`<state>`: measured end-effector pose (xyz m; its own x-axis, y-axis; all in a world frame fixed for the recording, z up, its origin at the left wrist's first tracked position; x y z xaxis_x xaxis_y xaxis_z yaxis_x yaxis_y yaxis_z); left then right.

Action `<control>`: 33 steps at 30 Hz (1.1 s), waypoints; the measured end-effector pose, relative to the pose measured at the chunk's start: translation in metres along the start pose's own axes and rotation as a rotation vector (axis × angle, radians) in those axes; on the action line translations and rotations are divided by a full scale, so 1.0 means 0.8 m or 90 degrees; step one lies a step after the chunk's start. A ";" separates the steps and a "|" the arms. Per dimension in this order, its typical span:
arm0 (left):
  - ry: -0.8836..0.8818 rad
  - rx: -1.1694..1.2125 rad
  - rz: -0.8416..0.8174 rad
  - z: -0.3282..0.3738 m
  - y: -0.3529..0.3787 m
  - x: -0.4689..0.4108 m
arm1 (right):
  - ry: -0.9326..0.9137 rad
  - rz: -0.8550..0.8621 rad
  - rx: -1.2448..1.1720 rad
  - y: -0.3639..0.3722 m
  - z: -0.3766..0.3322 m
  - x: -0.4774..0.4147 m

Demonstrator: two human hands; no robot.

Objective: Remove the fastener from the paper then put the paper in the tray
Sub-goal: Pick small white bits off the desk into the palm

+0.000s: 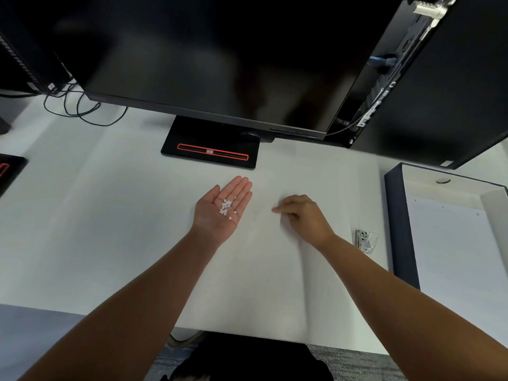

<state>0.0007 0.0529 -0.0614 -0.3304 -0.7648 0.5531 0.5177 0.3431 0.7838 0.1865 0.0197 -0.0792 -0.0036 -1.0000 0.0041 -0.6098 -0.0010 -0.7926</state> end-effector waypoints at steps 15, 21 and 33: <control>-0.005 0.000 -0.003 -0.001 -0.003 -0.003 | -0.068 0.008 0.100 0.007 -0.002 -0.006; -0.003 -0.006 0.001 -0.001 -0.004 -0.004 | -0.046 0.003 0.059 0.006 -0.002 -0.004; -0.021 -0.011 0.002 -0.012 0.004 0.001 | -0.094 0.000 0.079 0.009 -0.007 0.031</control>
<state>0.0095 0.0483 -0.0609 -0.3542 -0.7457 0.5643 0.5326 0.3351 0.7772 0.1776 -0.0049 -0.0818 0.1186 -0.9898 -0.0786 -0.5072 0.0077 -0.8618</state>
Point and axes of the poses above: each hand's wrist, its own x-axis away from the middle knuckle, its own y-axis out of the palm, z = x × y, the point moved 4 cm from there along -x, towards the middle knuckle, and after that the axes turned 5 degrees about y, right-handed, at the moved point
